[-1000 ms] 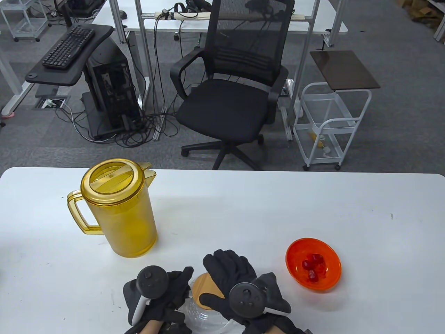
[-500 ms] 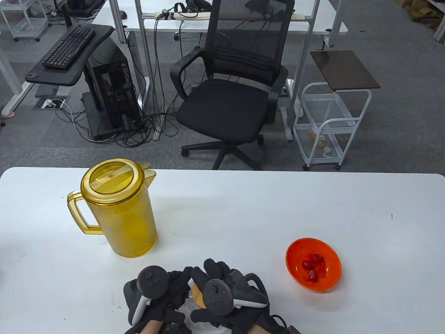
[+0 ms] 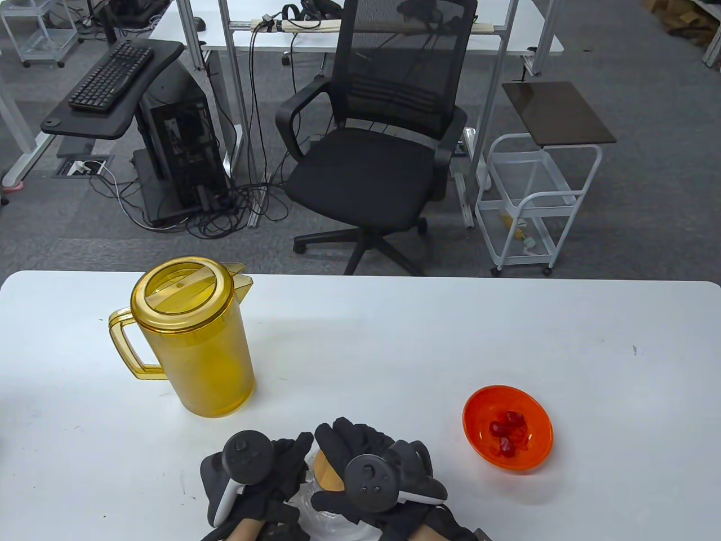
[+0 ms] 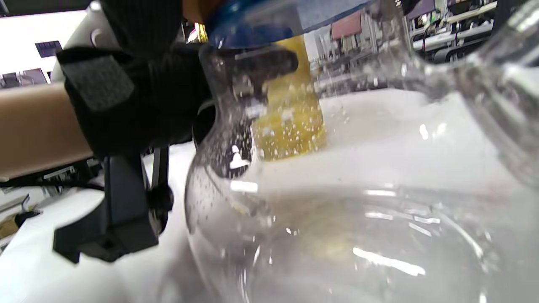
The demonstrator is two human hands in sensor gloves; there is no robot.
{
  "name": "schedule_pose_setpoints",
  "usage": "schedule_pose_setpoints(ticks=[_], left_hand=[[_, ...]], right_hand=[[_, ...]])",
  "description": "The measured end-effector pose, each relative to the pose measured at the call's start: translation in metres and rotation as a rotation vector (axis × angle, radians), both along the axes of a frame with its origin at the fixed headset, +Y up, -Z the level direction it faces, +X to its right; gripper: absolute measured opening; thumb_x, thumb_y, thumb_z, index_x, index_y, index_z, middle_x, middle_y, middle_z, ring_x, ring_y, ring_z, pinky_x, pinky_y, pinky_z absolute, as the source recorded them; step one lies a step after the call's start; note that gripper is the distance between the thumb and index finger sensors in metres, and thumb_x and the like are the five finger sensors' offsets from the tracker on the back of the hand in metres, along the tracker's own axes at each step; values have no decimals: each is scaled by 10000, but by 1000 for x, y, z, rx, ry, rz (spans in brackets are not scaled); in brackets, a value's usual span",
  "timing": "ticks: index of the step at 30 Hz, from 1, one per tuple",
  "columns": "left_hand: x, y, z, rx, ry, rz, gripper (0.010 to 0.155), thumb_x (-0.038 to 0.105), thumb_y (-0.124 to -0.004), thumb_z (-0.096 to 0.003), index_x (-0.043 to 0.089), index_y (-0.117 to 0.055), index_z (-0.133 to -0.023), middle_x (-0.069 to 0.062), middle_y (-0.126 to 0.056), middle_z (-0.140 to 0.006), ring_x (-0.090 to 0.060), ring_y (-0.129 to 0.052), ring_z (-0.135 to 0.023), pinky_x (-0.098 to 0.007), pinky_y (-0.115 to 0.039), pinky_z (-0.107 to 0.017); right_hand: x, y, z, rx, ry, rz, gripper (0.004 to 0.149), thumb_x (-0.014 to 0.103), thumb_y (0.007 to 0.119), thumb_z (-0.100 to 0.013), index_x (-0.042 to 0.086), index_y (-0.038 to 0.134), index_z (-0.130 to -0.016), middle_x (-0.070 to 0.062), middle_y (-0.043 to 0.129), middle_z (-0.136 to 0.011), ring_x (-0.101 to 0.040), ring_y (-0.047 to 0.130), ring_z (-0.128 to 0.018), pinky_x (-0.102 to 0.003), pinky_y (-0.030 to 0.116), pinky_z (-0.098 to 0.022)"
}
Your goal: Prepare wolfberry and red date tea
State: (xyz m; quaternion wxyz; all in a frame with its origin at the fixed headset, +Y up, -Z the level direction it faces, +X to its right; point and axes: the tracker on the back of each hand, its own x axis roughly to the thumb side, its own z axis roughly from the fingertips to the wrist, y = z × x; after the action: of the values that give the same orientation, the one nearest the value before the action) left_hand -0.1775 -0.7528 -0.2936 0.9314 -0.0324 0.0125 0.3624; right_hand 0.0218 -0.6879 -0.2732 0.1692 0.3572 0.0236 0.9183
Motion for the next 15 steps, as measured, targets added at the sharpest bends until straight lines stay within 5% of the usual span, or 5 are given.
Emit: schedule_pose_setpoints(ticks=[8, 15], left_hand=[[0, 0, 0, 3, -6, -11, 435, 535, -667, -568, 233, -888, -347, 94, -904, -126, -92, -988, -182, -361, -856, -346], [0, 1, -1, 10, -17, -32, 426, 534, -676, -564, 235, -885, -343, 95, -902, -123, -91, -987, -181, -361, -856, -344]], right_hand=[[32, 19, -7, 34, -133, -116, 893, 525, 775, -515, 18, 393, -1143, -380, 434, -1094, -639, 545, -915, -726, 500, -638], [70, 15, -25, 29, -316, -184, 878, 504, 785, -516, 8, 412, -1138, -378, 401, -1100, -643, 506, -927, -731, 468, -650]])
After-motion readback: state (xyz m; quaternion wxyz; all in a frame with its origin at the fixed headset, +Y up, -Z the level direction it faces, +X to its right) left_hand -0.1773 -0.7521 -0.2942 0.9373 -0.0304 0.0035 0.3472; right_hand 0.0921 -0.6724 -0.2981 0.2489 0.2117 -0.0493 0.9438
